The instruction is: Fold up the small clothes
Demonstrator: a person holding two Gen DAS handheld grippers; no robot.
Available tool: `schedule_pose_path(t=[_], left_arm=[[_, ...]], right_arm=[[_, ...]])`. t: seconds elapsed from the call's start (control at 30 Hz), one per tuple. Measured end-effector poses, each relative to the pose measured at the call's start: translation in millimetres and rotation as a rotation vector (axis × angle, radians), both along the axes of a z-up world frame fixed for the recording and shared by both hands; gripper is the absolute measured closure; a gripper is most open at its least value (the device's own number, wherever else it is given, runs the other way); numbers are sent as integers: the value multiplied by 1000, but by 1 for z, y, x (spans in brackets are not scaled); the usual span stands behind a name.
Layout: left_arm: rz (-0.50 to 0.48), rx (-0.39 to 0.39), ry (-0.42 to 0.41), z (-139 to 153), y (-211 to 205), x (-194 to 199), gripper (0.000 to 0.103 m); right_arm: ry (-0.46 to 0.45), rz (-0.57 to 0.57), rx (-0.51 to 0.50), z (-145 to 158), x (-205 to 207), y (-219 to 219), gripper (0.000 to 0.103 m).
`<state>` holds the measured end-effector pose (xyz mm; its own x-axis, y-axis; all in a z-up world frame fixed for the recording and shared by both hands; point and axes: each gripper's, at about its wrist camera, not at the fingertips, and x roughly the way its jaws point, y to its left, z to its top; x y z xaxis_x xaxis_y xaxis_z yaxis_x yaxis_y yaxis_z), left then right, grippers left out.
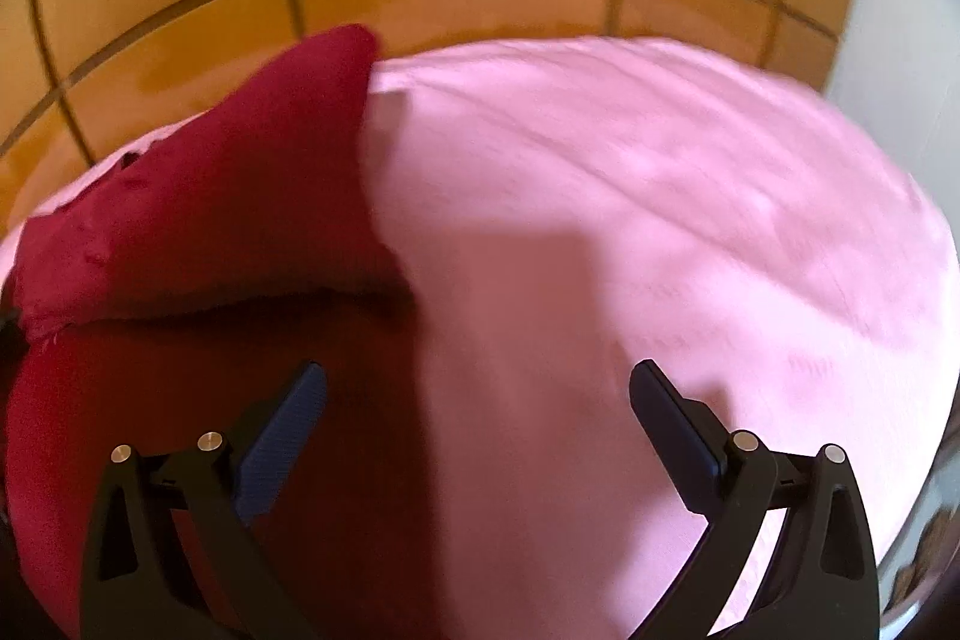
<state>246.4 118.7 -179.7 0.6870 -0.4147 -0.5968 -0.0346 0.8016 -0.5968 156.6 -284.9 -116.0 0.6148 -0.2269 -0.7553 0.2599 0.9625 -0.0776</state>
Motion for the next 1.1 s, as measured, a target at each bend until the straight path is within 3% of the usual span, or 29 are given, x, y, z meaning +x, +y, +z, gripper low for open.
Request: schedule_pose_path(t=[0.07,0.13,0.23,0.3,0.4,0.53,0.6,0.77,0.83,0.87,0.9,0.93,0.97,1.03,1.1], left_arm=[[0,-15,-3,-2,2,0,95],[-3,-24,-5,-3,3,0,95],[-21,-40,-19,0,1,-1,87],[-59,-35,-49,6,-7,-2,65],[-96,34,-60,11,-21,-1,57],[-115,39,-56,14,-25,1,51],[-124,2,-58,19,-24,1,42],[-123,-138,-15,24,-23,8,37],[-121,-129,42,21,-31,17,39],[-118,-93,68,20,-36,21,56],[-121,-44,92,21,-42,25,92],[-125,-13,117,23,-48,29,99],[-132,-24,107,27,-50,29,98],[-159,-56,-25,55,-56,18,98],[-181,23,-134,80,-68,9,98]], right_arm=[[25,16,-122,-2,16,17,4],[37,0,-162,-4,30,19,4],[-52,-159,-130,5,33,-4,4],[-81,-262,-36,4,29,-27,4],[-38,-290,39,-12,30,-42,4],[-43,-297,61,-14,28,-46,4],[-44,-298,69,-14,29,-49,4],[-49,-296,61,-16,26,-47,4],[-51,-295,59,-17,31,-45,4],[-52,-295,58,-17,30,-45,4],[-53,-295,60,-17,30,-45,4],[-65,-300,61,-16,28,-46,4],[-87,-317,58,-14,24,-48,4],[-135,-360,57,-10,16,-52,4],[-122,-367,72,-13,17,-55,4]])
